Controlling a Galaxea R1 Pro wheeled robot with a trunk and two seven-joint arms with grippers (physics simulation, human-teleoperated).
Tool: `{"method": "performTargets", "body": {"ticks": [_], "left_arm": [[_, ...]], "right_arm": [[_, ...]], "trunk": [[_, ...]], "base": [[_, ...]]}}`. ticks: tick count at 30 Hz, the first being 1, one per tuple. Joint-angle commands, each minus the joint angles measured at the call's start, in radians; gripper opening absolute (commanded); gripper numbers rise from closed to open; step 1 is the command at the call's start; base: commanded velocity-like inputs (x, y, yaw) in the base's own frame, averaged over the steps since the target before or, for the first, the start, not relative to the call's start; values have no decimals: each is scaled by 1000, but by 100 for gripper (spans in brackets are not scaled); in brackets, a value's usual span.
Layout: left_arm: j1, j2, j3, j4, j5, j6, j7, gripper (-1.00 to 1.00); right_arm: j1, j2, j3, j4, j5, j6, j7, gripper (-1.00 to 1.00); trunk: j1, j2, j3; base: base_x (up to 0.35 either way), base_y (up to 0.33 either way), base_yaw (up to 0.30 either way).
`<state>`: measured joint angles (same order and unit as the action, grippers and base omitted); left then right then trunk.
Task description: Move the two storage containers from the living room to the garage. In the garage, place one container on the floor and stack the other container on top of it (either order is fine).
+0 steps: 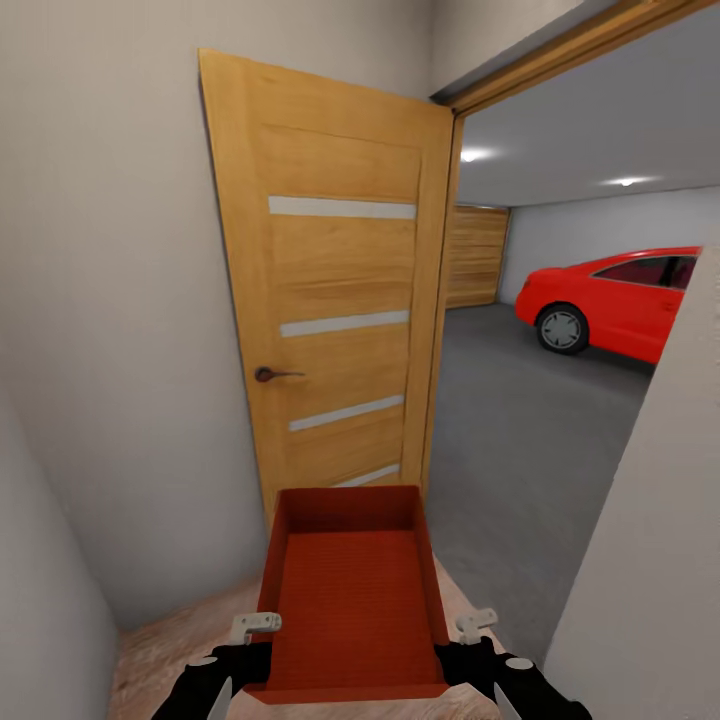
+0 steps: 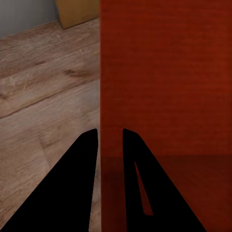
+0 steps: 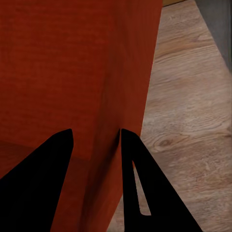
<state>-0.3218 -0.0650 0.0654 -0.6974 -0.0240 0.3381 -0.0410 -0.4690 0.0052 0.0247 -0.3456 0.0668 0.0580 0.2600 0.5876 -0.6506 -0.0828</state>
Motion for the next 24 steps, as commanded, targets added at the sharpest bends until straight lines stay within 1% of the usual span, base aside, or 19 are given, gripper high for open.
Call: {"method": "performTargets", "body": {"ticks": [1,6,8,17,20,24], "left_arm": [[0,27,9,-1,-27,5,20,-100],[0,27,9,-1,-27,5,20,-100],[0,26,8,-1,-27,5,20,-100],[0,25,9,-1,-27,4,20,-100],[0,25,9,-1,-27,4,20,-100],[0,25,9,-1,-27,4,20,-100]], "right_arm": [[0,-1,18,-4,-10,-36,82,-100],[0,0,18,-4,-10,-36,82,-100],[0,-1,18,-4,-10,-36,82,-100],[0,-1,18,-4,-9,-36,84,-100],[0,-1,18,-4,-9,-36,84,-100],[0,-1,18,-4,-9,-36,84,-100]], "trunk": [[0,-2,-2],[0,-2,-2],[0,-2,-2],[0,-2,-2],[0,-2,-2],[0,-2,-2]], "base": [[108,263,-236],[112,261,-229],[61,138,-140],[8,17,-24],[0,0,-176],[0,0,-263]]}}
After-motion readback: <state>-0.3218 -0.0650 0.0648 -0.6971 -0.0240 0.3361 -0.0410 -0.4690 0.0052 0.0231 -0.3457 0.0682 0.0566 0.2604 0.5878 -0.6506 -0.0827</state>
